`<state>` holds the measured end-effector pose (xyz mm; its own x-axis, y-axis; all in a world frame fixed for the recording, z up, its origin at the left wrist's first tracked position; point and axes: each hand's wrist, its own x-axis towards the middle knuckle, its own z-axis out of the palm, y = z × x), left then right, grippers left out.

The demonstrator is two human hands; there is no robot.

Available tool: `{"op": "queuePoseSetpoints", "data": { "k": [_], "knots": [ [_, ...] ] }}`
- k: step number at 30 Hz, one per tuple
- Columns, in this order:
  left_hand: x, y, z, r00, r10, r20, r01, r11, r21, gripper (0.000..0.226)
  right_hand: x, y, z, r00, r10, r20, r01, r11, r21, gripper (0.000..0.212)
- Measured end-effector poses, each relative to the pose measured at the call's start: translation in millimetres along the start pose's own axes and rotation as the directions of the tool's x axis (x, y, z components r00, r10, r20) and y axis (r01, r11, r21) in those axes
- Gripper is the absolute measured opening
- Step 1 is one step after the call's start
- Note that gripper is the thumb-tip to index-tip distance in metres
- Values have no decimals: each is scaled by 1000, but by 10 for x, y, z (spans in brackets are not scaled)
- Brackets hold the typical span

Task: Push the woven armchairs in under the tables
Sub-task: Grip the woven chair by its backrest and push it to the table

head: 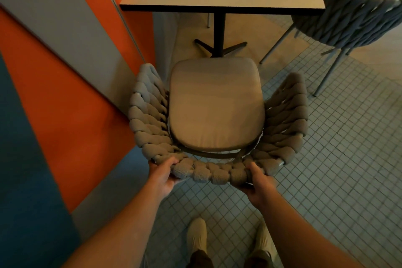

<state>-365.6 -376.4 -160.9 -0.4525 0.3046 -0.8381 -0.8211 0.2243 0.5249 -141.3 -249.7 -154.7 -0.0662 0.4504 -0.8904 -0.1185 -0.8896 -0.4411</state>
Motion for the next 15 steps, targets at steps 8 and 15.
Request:
{"op": "queuePoseSetpoints", "data": {
  "k": [8, 15],
  "knots": [
    [-111, 4, -86, 999, 18, 44, -25, 985, 168, 46, -207, -16, -110, 999, 3, 43, 2, 992, -123, 36],
    [-675, 147, -175, 990, 117, 74, -138, 775, 617, 76, -730, -123, -180, 983, -168, 74, 170, 683, -710, 30]
  ]
}}
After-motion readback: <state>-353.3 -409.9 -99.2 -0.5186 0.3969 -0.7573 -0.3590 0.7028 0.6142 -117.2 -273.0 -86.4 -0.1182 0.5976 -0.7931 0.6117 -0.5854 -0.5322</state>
